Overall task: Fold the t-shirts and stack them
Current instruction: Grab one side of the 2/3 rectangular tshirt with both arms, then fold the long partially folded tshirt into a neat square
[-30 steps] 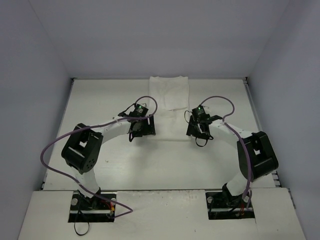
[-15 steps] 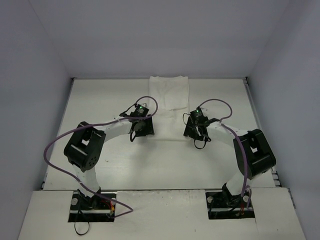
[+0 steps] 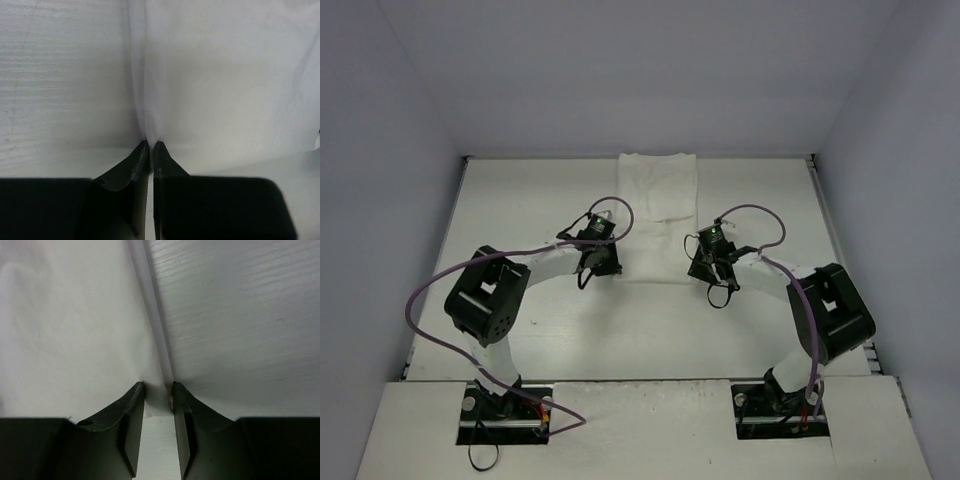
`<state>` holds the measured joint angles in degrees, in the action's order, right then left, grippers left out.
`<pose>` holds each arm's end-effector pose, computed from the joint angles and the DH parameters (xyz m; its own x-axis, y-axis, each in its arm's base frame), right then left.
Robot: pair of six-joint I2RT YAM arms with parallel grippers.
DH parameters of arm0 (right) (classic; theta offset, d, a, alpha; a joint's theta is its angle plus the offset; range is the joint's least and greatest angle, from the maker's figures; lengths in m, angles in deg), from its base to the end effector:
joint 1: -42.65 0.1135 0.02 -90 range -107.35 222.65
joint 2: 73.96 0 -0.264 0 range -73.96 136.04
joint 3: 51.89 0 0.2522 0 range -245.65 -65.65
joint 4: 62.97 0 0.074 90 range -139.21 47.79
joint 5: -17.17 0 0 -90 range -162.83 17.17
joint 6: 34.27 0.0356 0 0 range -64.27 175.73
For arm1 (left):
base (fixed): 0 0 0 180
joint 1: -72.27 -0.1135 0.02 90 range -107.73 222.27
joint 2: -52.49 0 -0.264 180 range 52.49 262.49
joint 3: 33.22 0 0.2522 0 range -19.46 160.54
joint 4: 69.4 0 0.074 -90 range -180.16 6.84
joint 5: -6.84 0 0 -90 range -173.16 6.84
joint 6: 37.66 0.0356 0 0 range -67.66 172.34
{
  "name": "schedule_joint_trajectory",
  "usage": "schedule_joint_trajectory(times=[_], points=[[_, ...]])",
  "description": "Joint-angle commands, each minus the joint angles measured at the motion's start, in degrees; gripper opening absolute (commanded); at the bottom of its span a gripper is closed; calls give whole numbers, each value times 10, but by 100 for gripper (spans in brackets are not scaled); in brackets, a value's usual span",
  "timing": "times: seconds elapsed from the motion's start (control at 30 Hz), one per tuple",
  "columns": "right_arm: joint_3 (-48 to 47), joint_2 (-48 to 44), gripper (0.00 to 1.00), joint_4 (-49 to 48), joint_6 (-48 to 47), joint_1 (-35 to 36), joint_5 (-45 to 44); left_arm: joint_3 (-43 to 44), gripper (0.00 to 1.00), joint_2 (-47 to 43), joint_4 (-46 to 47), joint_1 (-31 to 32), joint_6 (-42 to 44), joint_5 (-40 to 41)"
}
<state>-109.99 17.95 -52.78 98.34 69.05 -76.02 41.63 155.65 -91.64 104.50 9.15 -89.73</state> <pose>0.2850 0.1392 0.1609 -0.7342 0.3902 -0.5556 0.1209 0.8804 0.4585 0.3122 -0.2016 0.1665 -0.8809 -0.2484 -0.4028 -0.0159 0.8663 -0.4993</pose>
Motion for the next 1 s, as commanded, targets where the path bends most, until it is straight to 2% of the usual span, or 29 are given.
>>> schedule_joint_trajectory(times=[0.0,0.03,0.1,0.33,0.53,0.57,0.6,0.63,0.67,0.77,0.8,0.97], points=[[42,18,17,60,22,9,-4,-20,0,-12,-26,5,6,-5],[48,16,4,60,22,10,-6,-26,0,-14,-26,5,7,-7],[56,4,0,61,20,11,-8,-36,0,-27,-28,6,10,-11],[112,-62,0,63,27,26,-5,-128,0,-101,-46,10,5,-11],[167,-121,0,66,63,73,1,-203,0,-189,-60,22,-26,-6],[170,-127,0,68,69,81,1,-207,4,-198,-62,22,-31,-5],[173,-137,0,70,80,96,-1,-211,30,-212,-71,23,-39,-3],[173,-146,0,71,87,108,-2,-213,41,-229,-84,24,-43,0],[173,-147,0,73,94,116,-2,-213,43,-233,-87,25,-48,1],[172,-158,0,82,125,148,-10,-220,59,-281,-122,28,-67,14],[173,-160,0,85,132,161,-13,-228,62,-293,-131,30,-75,15],[178,-168,0,84,145,176,-20,-264,64,-332,-126,32,-101,11]])
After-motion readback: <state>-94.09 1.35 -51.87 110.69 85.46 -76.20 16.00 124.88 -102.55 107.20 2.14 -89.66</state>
